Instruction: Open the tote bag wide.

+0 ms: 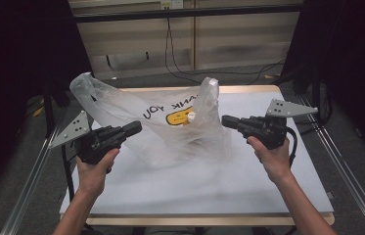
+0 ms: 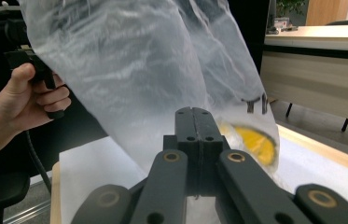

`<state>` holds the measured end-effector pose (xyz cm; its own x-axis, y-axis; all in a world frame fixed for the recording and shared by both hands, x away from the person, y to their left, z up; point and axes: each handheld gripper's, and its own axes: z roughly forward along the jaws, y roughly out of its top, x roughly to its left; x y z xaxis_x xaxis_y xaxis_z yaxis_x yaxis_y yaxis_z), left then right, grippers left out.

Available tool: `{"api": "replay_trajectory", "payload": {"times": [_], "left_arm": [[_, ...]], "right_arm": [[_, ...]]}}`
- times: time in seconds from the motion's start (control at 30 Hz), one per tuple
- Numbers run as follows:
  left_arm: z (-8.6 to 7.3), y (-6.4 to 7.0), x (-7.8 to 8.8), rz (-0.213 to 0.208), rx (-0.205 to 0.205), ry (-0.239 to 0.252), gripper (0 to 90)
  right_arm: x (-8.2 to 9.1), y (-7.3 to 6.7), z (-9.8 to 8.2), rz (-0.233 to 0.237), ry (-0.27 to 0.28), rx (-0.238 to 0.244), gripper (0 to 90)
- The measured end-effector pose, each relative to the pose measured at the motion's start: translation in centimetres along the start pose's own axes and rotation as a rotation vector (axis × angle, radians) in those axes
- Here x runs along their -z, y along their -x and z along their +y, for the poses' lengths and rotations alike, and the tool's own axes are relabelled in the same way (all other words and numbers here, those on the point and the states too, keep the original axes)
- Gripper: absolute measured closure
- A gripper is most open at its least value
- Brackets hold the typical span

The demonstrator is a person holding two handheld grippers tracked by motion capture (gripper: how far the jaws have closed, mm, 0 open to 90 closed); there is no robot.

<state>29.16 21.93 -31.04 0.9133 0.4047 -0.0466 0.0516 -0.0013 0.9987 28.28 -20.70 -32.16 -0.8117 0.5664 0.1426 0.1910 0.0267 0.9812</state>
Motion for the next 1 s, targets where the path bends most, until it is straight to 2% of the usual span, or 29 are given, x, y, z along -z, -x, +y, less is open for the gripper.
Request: {"api": "replay_trajectory", "payload": {"times": [0.23,0.27,0.37,0.43,0.5,0.53,0.57,0.6,0.67,0.7,0.73,0.77,0.8,0.83,1.0], "left_arm": [[0.9,-0.4,-2.3,-0.003,-0.014,0.019,90.0],[1.3,-0.5,-2.9,-0.009,-0.012,0.036,90.0],[1.8,-0.5,-3.4,-0.004,-0.023,0.033,90.0],[2.1,-0.7,-4.0,-0.008,-0.012,0.029,90.0],[1.9,-1.1,-5.1,-0.014,-0.002,0.009,90.0],[1.9,-1.1,-5.1,-0.014,-0.002,0.009,90.0],[1.5,-1.0,-6.0,-0.009,-0.006,-0.005,90.0],[1.5,-1.0,-6.0,-0.009,-0.006,-0.005,90.0],[1.2,-0.9,-6.9,-0.026,0.003,0.0,90.0],[1.0,-0.9,-7.8,-0.027,0.001,-0.013,90.0],[0.9,-0.9,-8.3,-0.036,0.015,-0.008,90.0],[0.9,-0.9,-8.3,-0.036,0.015,-0.008,90.0],[0.7,-1.0,-8.8,-0.037,0.012,-0.014,90.0],[0.3,-1.1,-9.7,-0.045,0.026,-0.03,90.0],[-0.3,-0.9,-10.8,-0.051,0.014,-0.075,90.0]], "right_arm": [[-0.6,0.1,1.1,0.006,0.016,0.01,90.0],[-0.6,0.1,1.3,0.005,0.019,0.012,90.0],[-0.7,0.1,1.7,0.006,0.025,0.016,90.0],[-0.8,0.0,2.3,0.012,0.037,0.017,90.0],[-1.2,-0.2,3.0,0.021,0.039,0.027,90.0],[-1.2,-0.2,3.0,0.021,0.039,0.027,90.0],[-1.6,-0.3,3.4,0.033,0.044,0.03,90.0],[-1.6,-0.3,3.4,0.033,0.044,0.03,90.0],[-1.9,-0.4,3.6,0.043,0.051,0.033,90.0],[-2.2,-0.5,3.9,0.05,0.053,0.038,90.0],[-2.3,-0.6,4.0,0.053,0.054,0.038,90.0],[-2.4,-0.6,4.1,0.056,0.053,0.041,90.0],[-2.5,-0.6,4.2,0.059,0.053,0.041,90.0],[-2.5,-0.7,4.3,0.061,0.057,0.041,90.0],[-2.6,-0.6,4.7,0.068,0.065,0.044,90.0]]}}
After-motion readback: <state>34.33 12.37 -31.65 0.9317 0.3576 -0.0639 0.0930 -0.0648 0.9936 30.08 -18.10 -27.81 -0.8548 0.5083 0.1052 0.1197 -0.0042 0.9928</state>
